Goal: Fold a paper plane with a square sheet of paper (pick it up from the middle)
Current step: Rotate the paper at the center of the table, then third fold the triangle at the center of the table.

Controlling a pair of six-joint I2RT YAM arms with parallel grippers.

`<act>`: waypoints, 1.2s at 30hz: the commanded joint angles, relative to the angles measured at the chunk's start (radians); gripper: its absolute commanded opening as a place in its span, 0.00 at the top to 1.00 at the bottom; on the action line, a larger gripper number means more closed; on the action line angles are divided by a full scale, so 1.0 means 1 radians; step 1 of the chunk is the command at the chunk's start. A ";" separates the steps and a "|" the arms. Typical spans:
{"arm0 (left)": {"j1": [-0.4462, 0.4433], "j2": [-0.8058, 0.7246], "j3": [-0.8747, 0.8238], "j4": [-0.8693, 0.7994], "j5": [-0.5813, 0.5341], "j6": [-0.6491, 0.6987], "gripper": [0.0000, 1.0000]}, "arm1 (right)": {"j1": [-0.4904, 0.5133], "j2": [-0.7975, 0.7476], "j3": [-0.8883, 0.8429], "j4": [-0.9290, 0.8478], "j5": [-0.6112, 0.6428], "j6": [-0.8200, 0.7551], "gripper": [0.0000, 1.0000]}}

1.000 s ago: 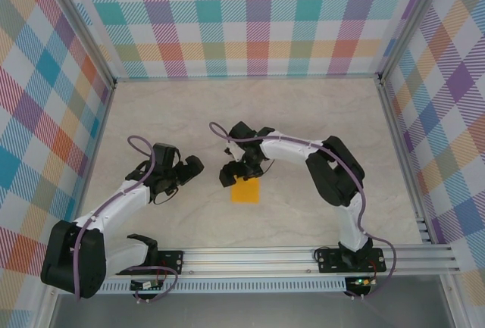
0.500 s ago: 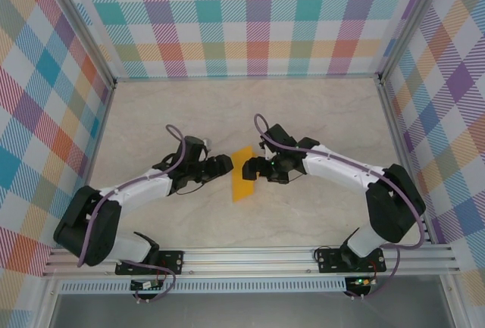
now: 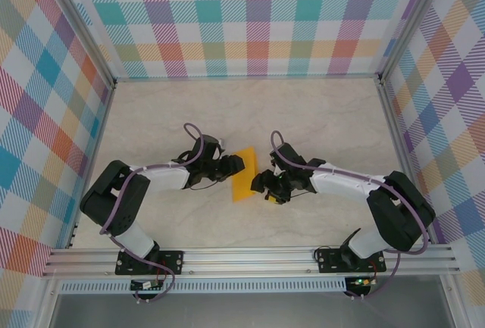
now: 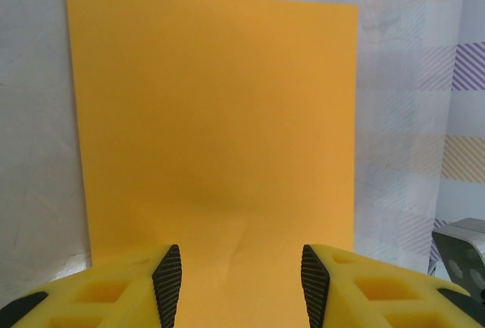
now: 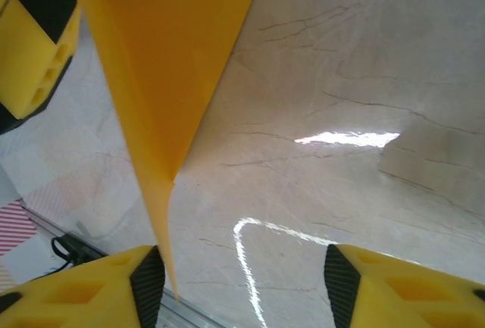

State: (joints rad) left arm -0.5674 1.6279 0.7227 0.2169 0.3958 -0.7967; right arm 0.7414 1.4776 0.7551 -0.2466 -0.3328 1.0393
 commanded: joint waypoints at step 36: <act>-0.011 0.090 0.048 -0.048 -0.010 0.010 0.61 | 0.001 0.160 0.183 -0.019 -0.011 0.045 0.90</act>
State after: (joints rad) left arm -0.5674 1.7119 0.7506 0.1856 0.3920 -0.7963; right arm 0.7414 1.6005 0.8963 -0.2115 -0.3504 1.1164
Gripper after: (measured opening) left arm 0.392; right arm 0.095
